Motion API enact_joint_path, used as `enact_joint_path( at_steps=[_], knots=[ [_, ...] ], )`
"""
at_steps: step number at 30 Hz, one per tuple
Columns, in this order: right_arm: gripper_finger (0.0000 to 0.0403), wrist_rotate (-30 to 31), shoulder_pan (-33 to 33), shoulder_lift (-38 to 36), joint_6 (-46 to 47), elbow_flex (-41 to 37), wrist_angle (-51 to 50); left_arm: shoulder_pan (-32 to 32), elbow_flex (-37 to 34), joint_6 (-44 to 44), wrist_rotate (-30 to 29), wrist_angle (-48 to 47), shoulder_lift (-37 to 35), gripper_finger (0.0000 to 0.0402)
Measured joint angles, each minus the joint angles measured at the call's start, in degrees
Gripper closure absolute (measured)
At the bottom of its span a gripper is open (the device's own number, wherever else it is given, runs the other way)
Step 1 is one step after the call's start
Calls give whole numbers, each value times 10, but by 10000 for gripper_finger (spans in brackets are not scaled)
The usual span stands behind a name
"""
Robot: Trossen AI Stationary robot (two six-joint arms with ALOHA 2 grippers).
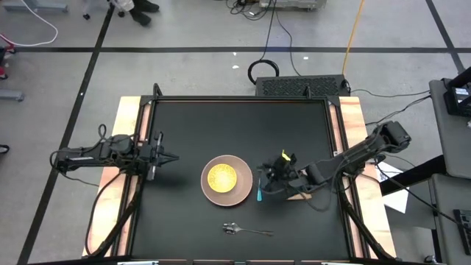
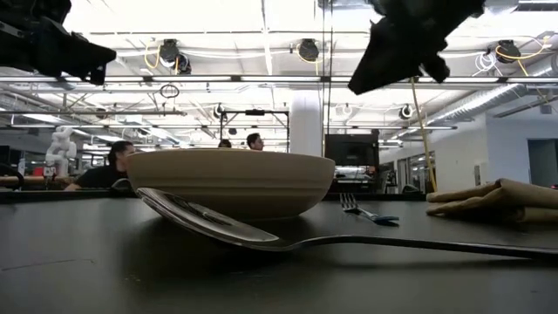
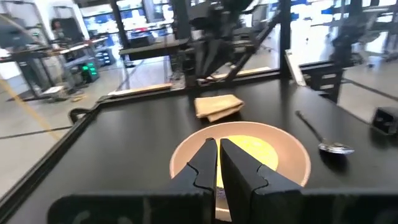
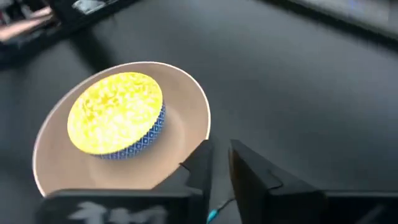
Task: Set table place
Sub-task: Put the black spoon into the yellow bowl on the brown plate
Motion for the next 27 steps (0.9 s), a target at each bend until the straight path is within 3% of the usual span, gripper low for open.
enact_joint_path(
  at_steps=[3,9,15,22,27],
  knots=[
    [395,25,17,-2,-81,0,4,0,0,0,-22,1,0,376],
    [400,23,38,-3,-219,-24,77,0,0,-4,-37,0,0,376],
    [402,22,68,-3,-352,-95,268,0,0,-19,-35,1,0,376],
    [402,22,124,-3,-570,-200,525,0,0,10,-46,7,0,376],
    [402,72,152,-85,-595,-283,603,0,0,12,-95,14,-1,376]
  ],
)
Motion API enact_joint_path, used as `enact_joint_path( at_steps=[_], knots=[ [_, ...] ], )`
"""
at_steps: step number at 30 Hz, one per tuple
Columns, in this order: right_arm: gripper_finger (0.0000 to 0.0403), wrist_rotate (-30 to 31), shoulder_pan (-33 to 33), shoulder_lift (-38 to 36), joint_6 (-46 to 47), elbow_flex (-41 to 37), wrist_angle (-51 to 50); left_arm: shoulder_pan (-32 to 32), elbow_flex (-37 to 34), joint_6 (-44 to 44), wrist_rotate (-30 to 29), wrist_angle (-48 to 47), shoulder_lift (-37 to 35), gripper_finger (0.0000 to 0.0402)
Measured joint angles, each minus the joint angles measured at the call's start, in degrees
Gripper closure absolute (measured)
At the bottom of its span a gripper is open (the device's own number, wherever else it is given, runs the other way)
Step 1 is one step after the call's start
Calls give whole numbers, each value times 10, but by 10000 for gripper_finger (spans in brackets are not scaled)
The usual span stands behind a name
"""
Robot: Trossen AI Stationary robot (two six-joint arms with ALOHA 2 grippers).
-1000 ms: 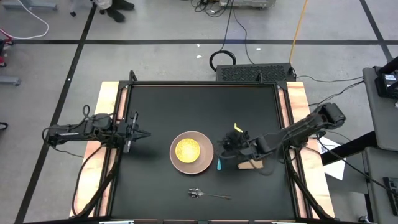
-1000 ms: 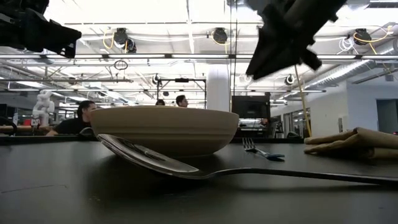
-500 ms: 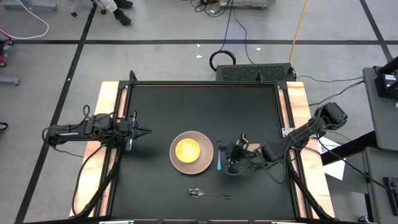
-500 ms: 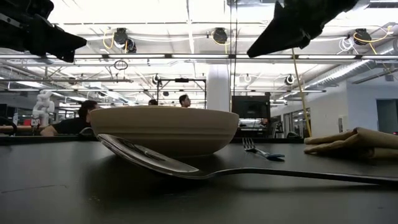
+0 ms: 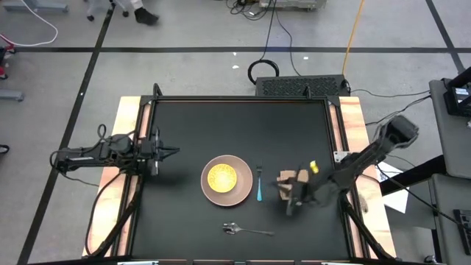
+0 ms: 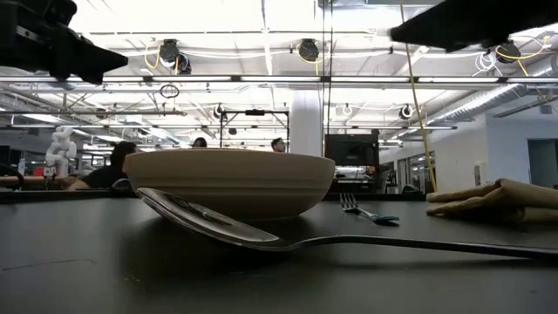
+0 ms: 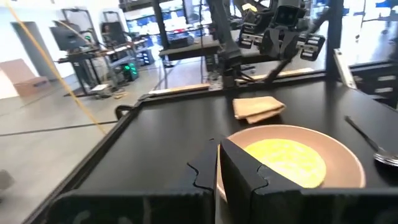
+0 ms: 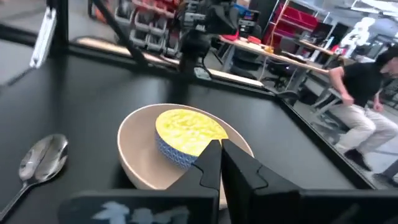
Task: Set table place
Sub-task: Put the black spoon into the yellow bowl on the brown plate
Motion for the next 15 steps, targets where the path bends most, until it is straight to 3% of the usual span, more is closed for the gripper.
enact_joint_path(
  at_steps=[4,7,12,15],
  knots=[
    [402,-51,3,-130,5,-78,-6,0,0,8,-22,7,0,376],
    [403,-110,-4,-231,-49,-125,-8,0,0,15,-23,23,0,376],
    [403,-118,-5,-400,-128,-194,-13,0,0,16,-22,48,0,376],
    [403,-107,-5,-483,-140,-220,-65,0,0,11,-23,44,0,376]
  ],
)
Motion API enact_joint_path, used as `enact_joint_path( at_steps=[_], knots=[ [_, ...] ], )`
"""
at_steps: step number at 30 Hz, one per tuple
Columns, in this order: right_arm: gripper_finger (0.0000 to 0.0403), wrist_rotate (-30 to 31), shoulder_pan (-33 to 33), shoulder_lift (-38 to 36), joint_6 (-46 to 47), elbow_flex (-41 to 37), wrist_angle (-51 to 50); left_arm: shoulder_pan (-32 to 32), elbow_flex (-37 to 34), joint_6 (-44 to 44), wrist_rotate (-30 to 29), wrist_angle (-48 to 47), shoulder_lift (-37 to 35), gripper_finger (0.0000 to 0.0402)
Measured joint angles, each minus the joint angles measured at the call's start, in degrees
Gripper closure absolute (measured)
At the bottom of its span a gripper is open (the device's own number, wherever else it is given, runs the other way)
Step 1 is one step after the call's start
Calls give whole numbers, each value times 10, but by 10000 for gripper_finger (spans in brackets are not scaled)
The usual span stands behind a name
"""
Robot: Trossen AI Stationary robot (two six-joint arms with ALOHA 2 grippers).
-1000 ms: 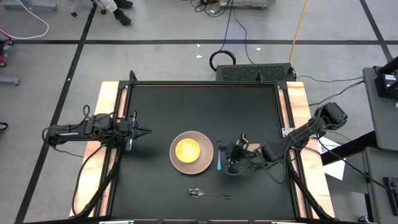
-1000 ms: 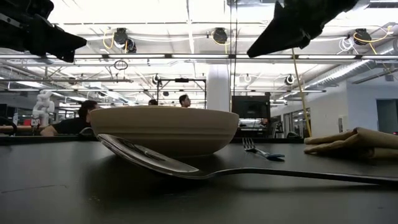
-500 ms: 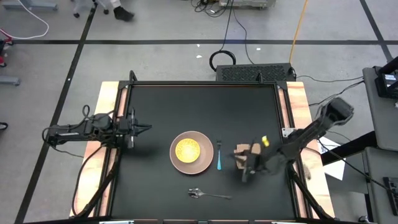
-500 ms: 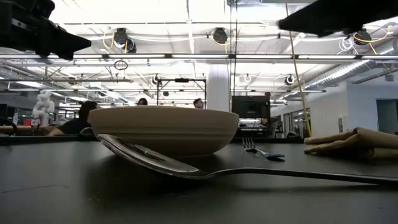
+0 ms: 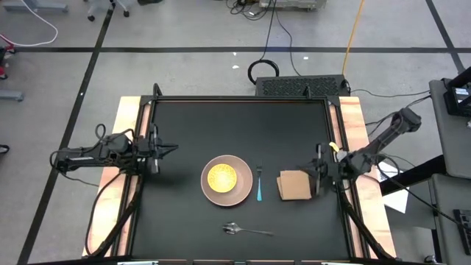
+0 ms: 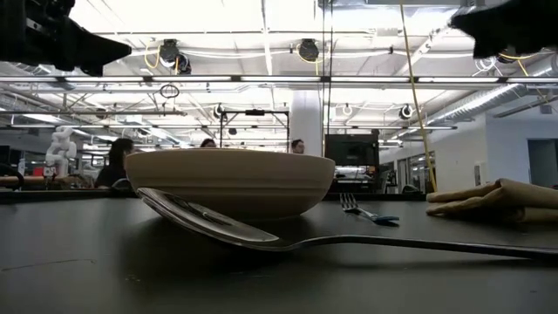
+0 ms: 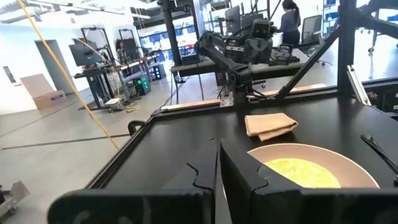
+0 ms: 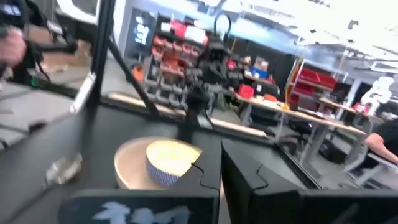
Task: Set table place
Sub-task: Put the black spoon into the yellow bowl on the brown plate
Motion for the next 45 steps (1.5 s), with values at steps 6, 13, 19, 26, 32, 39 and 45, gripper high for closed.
enact_joint_path(
  at_steps=[6,13,19,26,32,39,45],
  knots=[
    [403,1,-8,-92,10,-5,-155,0,0,-8,-12,-32,0,376],
    [403,-113,-39,-133,31,-5,-198,6,0,7,-17,-30,0,376],
    [403,-7,-53,-208,6,-4,-202,20,0,4,-36,-29,0,376],
    [403,-24,-49,-282,-20,2,-268,21,0,2,-35,-32,0,376],
    [403,-186,-49,-281,15,13,-285,21,0,5,51,-35,7,376],
    [403,-213,-57,-281,27,13,-317,19,0,-14,77,19,93,376],
    [403,-210,-91,-281,43,13,-315,4,0,-9,96,204,230,376]
  ],
)
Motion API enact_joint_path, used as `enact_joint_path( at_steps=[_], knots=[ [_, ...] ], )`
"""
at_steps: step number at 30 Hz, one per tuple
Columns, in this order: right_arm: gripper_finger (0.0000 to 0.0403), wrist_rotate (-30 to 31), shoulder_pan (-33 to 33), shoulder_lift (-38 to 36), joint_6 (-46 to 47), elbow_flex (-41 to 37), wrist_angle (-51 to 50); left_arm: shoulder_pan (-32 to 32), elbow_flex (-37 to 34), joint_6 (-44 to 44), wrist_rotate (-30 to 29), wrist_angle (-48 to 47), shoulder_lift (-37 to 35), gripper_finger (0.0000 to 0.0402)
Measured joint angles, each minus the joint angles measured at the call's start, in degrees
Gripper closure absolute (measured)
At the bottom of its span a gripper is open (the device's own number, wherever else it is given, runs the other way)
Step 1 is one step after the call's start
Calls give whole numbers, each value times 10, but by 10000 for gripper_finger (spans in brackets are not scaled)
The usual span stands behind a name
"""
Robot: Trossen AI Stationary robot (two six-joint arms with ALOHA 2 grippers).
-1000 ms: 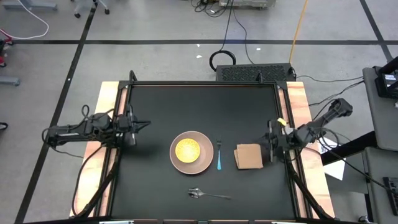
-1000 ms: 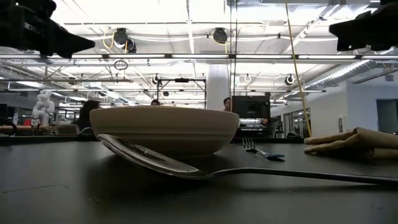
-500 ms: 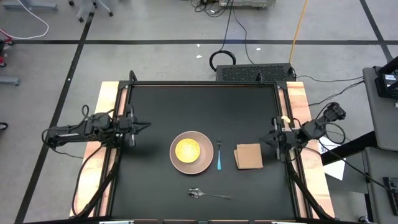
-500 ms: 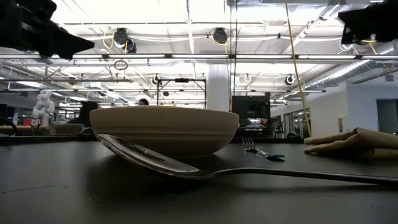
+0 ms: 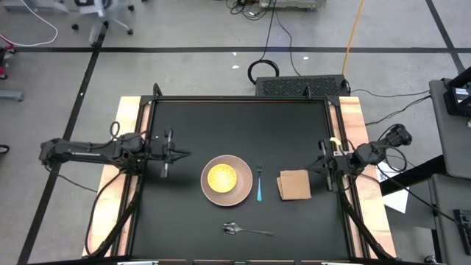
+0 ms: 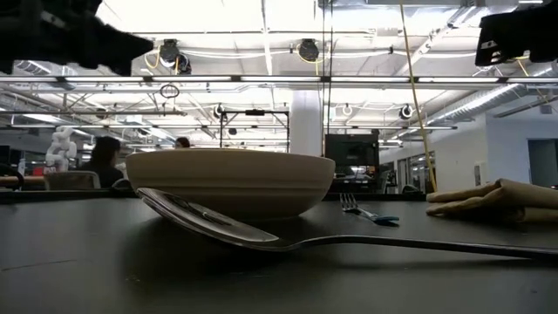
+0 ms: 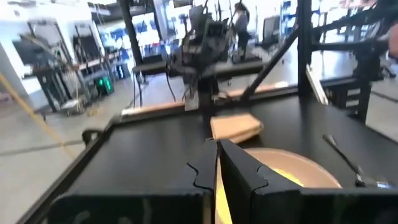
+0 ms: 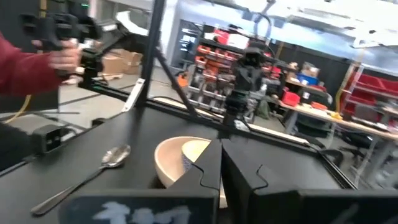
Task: Set table place
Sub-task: Put the black spoon into the yellow bowl on the brown plate
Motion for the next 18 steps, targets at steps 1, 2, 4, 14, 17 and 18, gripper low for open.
enact_joint_path(
  at_steps=[1,2,4,14,17,18],
  knots=[
    [403,1,-8,0,5,0,0,-3,0,3,0,33,22,376],
    [403,1,-16,0,10,0,0,-5,0,6,-2,63,42,376],
    [403,6,-34,0,18,0,0,-8,0,13,-11,113,73,376],
    [403,12,-72,0,35,0,-24,-11,0,14,-107,81,8,376],
    [403,12,-72,0,45,0,-30,-11,0,-9,-101,42,-24,376],
    [403,12,-72,0,49,0,-29,-11,0,-10,-99,35,-31,376]
  ],
)
